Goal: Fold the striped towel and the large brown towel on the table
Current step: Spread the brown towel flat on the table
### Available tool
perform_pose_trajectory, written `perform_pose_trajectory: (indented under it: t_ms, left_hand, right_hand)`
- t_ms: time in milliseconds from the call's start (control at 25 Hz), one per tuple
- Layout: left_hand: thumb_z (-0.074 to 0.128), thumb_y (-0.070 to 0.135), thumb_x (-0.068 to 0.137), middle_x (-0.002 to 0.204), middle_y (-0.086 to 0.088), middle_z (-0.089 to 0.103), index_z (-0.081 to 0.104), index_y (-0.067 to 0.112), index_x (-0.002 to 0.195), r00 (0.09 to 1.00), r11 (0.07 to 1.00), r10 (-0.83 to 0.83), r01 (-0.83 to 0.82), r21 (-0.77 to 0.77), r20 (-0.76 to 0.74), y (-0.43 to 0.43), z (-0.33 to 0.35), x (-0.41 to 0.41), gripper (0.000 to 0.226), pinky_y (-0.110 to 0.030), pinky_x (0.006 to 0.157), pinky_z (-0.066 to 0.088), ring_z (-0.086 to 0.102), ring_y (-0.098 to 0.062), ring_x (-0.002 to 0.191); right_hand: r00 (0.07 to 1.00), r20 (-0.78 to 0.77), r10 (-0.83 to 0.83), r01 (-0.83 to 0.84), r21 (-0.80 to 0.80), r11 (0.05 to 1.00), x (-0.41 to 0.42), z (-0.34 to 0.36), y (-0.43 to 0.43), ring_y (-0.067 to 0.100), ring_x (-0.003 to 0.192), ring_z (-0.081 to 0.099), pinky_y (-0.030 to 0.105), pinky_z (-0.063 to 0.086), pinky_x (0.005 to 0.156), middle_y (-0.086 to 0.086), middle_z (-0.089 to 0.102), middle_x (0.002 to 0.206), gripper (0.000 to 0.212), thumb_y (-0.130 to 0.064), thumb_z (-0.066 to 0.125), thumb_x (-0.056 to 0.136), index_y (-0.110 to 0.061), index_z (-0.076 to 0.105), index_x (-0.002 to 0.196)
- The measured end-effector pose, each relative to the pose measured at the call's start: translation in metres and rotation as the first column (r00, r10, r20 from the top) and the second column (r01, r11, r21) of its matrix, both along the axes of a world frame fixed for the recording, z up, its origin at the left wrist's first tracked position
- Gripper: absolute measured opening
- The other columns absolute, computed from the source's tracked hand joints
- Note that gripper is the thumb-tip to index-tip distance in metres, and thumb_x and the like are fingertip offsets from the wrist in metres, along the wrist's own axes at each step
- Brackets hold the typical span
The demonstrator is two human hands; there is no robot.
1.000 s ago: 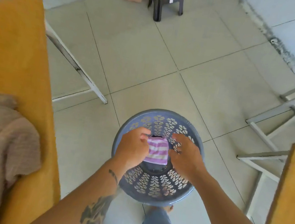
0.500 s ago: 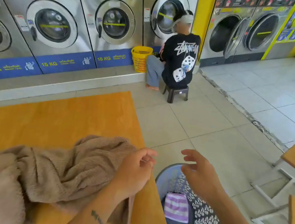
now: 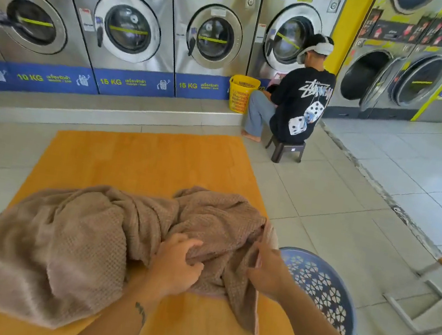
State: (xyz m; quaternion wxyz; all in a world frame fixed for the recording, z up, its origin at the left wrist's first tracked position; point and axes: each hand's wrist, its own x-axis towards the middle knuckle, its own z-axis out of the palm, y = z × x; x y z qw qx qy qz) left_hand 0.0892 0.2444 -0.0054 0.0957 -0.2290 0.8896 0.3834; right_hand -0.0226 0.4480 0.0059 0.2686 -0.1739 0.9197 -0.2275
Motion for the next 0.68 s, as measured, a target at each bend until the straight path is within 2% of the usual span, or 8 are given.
perform_pose_trajectory:
  t_ms: [80, 160, 200, 280, 400, 480, 560, 680]
  left_hand:
    - [0.054, 0.049, 0.092, 0.159, 0.012, 0.012, 0.039, 0.045, 0.143, 0.992, 0.998, -0.002, 0.010, -0.060, 0.127, 0.001, -0.011, 0.005, 0.053, -0.047, 0.120, 0.018, 0.014, -0.025, 0.148]
    - [0.052, 0.045, 0.093, 0.159, 0.011, 0.012, 0.040, 0.044, 0.142, 0.991, 0.989, 0.065, -0.048, -0.138, 0.120, -0.005, -0.020, 0.011, 0.051, -0.047, 0.121, 0.012, 0.011, -0.023, 0.149]
    - [0.051, 0.040, 0.094, 0.155, 0.009, 0.020, 0.045, 0.043, 0.137, 0.992, 0.984, 0.103, -0.091, -0.150, 0.077, -0.011, -0.023, 0.014, 0.044, -0.046, 0.120, 0.017, 0.019, -0.022, 0.146]
    - [0.050, 0.028, 0.097, 0.138, 0.011, 0.043, 0.053, 0.040, 0.120, 0.984, 0.984, 0.167, -0.171, -0.054, -0.063, -0.023, -0.021, 0.019, 0.026, -0.040, 0.110, 0.038, 0.044, -0.018, 0.130]
    - [0.049, 0.014, 0.099, 0.116, 0.010, 0.060, 0.062, 0.032, 0.111, 0.913, 0.949, 0.304, -0.317, -0.003, -0.272, -0.036, -0.006, 0.023, 0.026, -0.030, 0.088, 0.053, 0.058, -0.009, 0.103]
    - [0.050, 0.010, 0.096, 0.112, 0.010, 0.059, 0.065, 0.026, 0.109, 0.846, 0.901, 0.368, -0.427, -0.078, -0.385, -0.041, 0.004, 0.026, 0.025, -0.029, 0.084, 0.053, 0.058, -0.010, 0.099]
    - [0.053, 0.016, 0.095, 0.114, 0.008, 0.052, 0.064, 0.026, 0.111, 0.828, 0.842, 0.374, -0.492, -0.223, -0.417, -0.043, 0.007, 0.030, 0.021, -0.035, 0.083, 0.050, 0.054, -0.016, 0.098]
    - [0.053, 0.030, 0.092, 0.145, 0.003, 0.030, 0.049, 0.038, 0.133, 0.917, 0.812, 0.381, -0.393, -0.432, -0.119, -0.042, 0.000, 0.038, 0.042, -0.054, 0.103, 0.037, 0.037, -0.030, 0.127]
  right_hand:
    - [0.988, 0.023, 0.152, -0.154, 0.096, 0.983, 0.003, -0.020, -0.012, 0.028, 0.106, 0.059, 0.036, 0.050, 0.084, 0.013, 0.061, 0.117, 0.040, -0.023, 0.057, 0.084, -0.011, 0.054, 0.122]
    - [0.931, -0.010, 0.364, -0.360, 0.116, 0.926, 0.008, -0.026, -0.025, 0.016, 0.090, 0.055, 0.027, 0.045, 0.076, 0.018, 0.068, 0.100, 0.014, -0.016, 0.050, 0.096, -0.008, 0.056, 0.105]
    - [0.928, -0.020, 0.373, -0.370, 0.086, 0.925, 0.008, -0.024, -0.034, 0.012, 0.087, 0.051, 0.024, 0.043, 0.077, 0.012, 0.067, 0.097, 0.008, -0.015, 0.050, 0.096, -0.016, 0.057, 0.100]
    - [0.893, -0.021, 0.449, -0.448, 0.018, 0.894, 0.002, -0.009, -0.046, 0.016, 0.087, 0.052, 0.032, 0.045, 0.076, 0.005, 0.061, 0.099, 0.019, -0.011, 0.051, 0.090, -0.026, 0.056, 0.100]
    - [0.960, 0.002, 0.279, -0.278, -0.098, 0.956, -0.020, 0.006, -0.056, 0.020, 0.068, 0.045, 0.037, 0.037, 0.063, 0.001, 0.048, 0.074, 0.021, -0.006, 0.047, 0.088, -0.023, 0.053, 0.077]
    - [0.959, -0.157, 0.238, -0.249, -0.060, 0.967, -0.035, 0.017, -0.063, 0.027, 0.090, 0.051, 0.035, 0.041, 0.071, 0.004, 0.049, 0.099, 0.020, -0.014, 0.050, 0.087, -0.024, 0.057, 0.102]
    - [0.911, -0.269, 0.312, -0.288, 0.125, 0.949, -0.046, 0.019, -0.068, 0.035, 0.116, 0.040, 0.040, 0.042, 0.089, 0.010, 0.037, 0.124, 0.045, -0.026, 0.054, 0.084, -0.026, 0.044, 0.128]
    - [0.888, -0.191, 0.418, -0.362, 0.269, 0.892, -0.060, 0.002, -0.066, 0.039, 0.124, 0.037, 0.049, 0.041, 0.098, 0.012, 0.028, 0.141, 0.062, -0.036, 0.054, 0.083, -0.035, 0.030, 0.141]
